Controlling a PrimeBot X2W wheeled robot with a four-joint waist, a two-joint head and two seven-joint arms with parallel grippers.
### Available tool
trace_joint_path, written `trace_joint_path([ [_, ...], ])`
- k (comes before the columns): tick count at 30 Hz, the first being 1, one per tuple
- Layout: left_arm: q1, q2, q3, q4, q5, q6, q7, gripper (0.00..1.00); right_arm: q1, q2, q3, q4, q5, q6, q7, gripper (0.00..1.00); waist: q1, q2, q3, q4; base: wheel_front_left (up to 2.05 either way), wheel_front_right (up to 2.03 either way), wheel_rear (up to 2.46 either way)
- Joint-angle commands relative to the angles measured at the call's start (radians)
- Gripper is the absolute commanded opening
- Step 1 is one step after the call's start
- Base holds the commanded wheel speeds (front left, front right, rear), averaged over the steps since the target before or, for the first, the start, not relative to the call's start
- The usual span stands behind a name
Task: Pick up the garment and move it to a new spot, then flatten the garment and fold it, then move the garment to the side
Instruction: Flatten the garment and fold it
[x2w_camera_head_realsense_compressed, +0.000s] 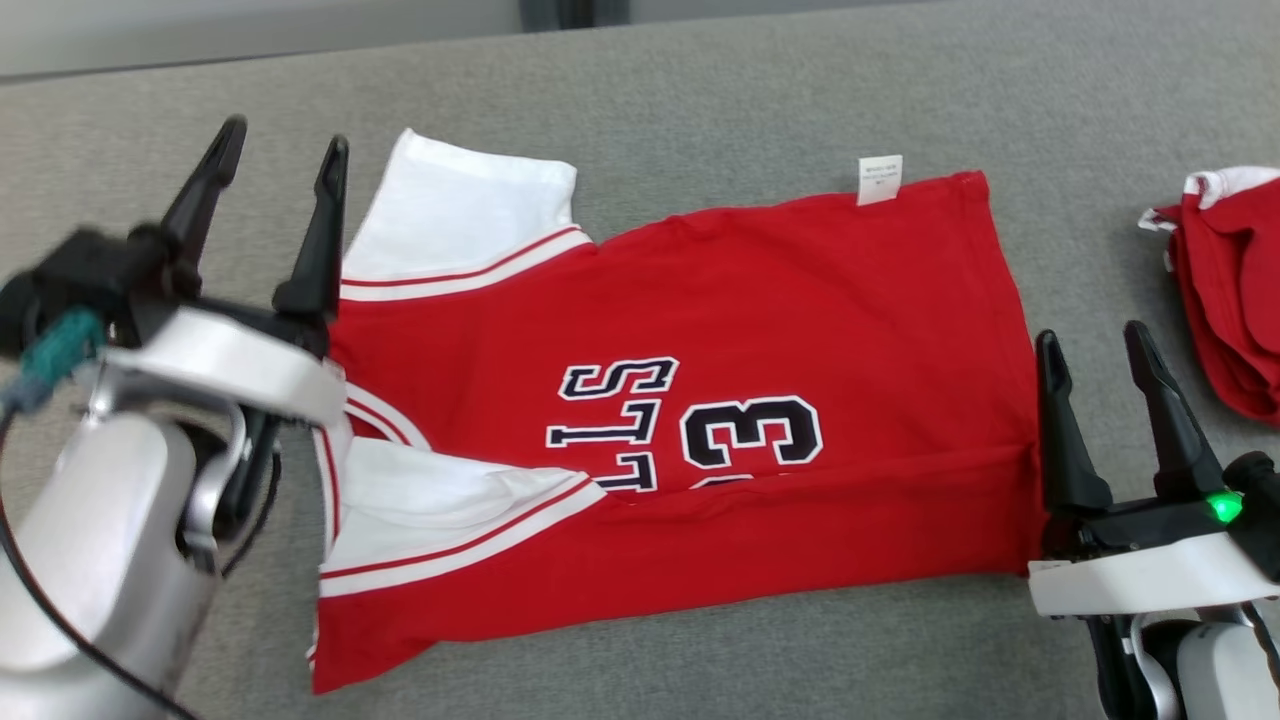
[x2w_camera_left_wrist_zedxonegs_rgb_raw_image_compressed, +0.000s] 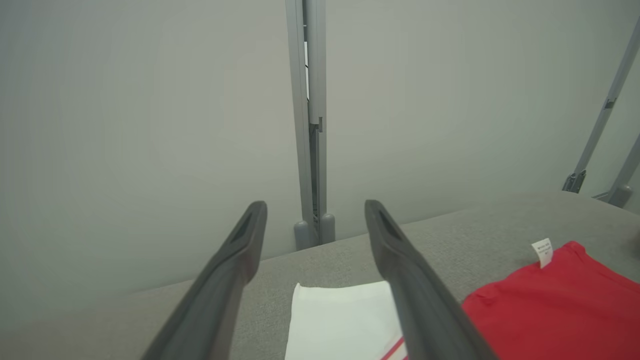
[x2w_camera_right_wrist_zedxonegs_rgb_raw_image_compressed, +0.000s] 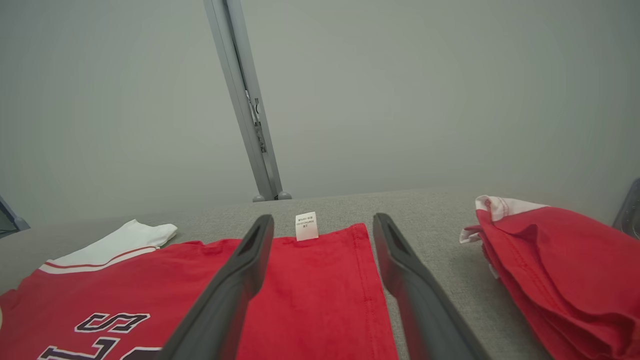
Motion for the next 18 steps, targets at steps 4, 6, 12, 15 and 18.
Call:
trace_joint_path([
  [4,-0.175,-0.002,-0.019,0.163,-0.021,-0.065,0.080,1.00,-0.032,-0.004,0.027,0.026,0.027,0.000,-0.026,1.00,0.0000,0.0000,0.071,-0.076,0.00,0.00,0.00],
  [6,-0.204,-0.002,-0.024,0.201,-0.024,-0.078,0.097,1.00,-0.038,-0.004,0.036,0.030,0.036,0.000,-0.033,1.00,0.0000,0.0000,0.086,-0.091,0.00,0.00,0.00],
  [12,-0.375,0.002,-0.054,0.487,-0.057,-0.166,0.215,1.00,-0.067,-0.004,0.062,0.075,0.067,0.000,-0.067,1.00,0.0000,0.0000,0.169,-0.157,0.00,0.00,0.00],
  [15,-0.431,0.004,-0.055,0.586,-0.073,-0.187,0.247,1.00,-0.071,-0.004,0.066,0.087,0.071,0.000,-0.073,1.00,0.0000,0.0000,0.195,-0.173,0.00,0.00,0.00],
  [18,-0.479,0.006,-0.063,0.666,-0.086,-0.202,0.281,1.00,-0.080,-0.004,0.068,0.096,0.074,0.000,-0.077,1.00,0.0000,0.0000,0.216,-0.182,0.00,0.00,0.00],
])
